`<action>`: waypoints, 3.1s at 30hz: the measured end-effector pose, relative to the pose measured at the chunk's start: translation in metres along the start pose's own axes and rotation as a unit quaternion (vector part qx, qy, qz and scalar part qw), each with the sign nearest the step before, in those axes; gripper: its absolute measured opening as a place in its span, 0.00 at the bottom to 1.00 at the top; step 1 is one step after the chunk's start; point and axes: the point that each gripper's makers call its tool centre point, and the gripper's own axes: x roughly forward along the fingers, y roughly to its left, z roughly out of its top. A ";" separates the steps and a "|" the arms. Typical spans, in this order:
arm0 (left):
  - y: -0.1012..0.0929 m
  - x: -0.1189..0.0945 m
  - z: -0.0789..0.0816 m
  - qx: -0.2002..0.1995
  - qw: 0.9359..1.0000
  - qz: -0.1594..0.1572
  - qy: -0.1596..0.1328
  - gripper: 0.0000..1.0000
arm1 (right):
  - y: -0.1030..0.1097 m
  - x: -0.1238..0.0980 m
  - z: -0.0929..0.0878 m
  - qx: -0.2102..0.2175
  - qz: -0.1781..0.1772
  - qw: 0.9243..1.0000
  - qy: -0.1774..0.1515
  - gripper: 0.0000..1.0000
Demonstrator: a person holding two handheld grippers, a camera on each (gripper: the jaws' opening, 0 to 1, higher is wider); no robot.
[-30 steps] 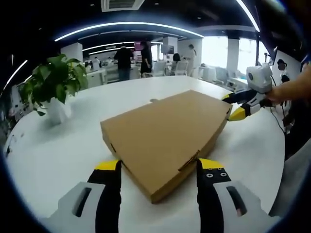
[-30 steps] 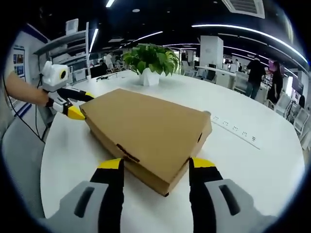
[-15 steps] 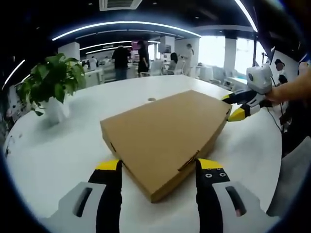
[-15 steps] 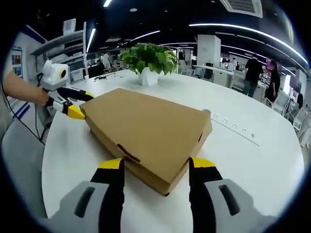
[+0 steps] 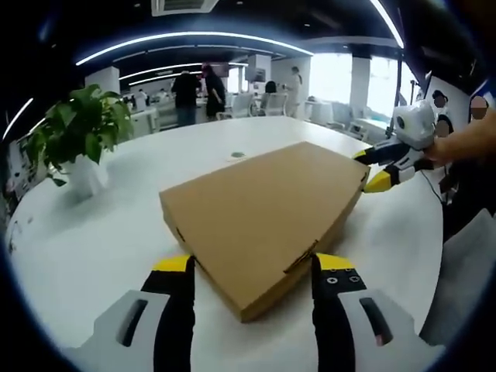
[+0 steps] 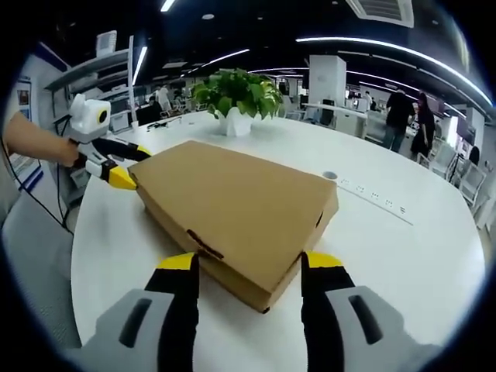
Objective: Operate the shoe box by opening the lid, removing the specified soft item, and placing it in the target area until the item is outside and the box remains undamaged.
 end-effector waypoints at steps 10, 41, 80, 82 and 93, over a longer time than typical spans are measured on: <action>0.003 -0.011 -0.007 0.006 1.000 -0.015 0.005 0.60 | 0.017 -0.009 -0.004 0.007 -0.004 1.000 0.001 0.46; 0.006 -0.058 -0.029 0.036 0.997 -0.066 0.025 0.60 | 0.087 -0.026 -0.015 0.018 -0.011 1.000 -0.006 0.41; 0.008 -0.090 -0.049 0.028 0.997 -0.068 0.028 0.62 | 0.126 -0.031 -0.019 0.019 -0.009 1.000 -0.014 0.40; 0.008 -0.090 -0.048 0.018 0.997 -0.069 0.023 0.63 | 0.127 -0.031 -0.019 0.020 -0.012 1.000 -0.017 0.41; 0.006 -0.091 -0.047 0.016 0.996 -0.077 0.031 0.67 | 0.127 -0.032 -0.016 0.028 -0.014 0.999 -0.020 0.42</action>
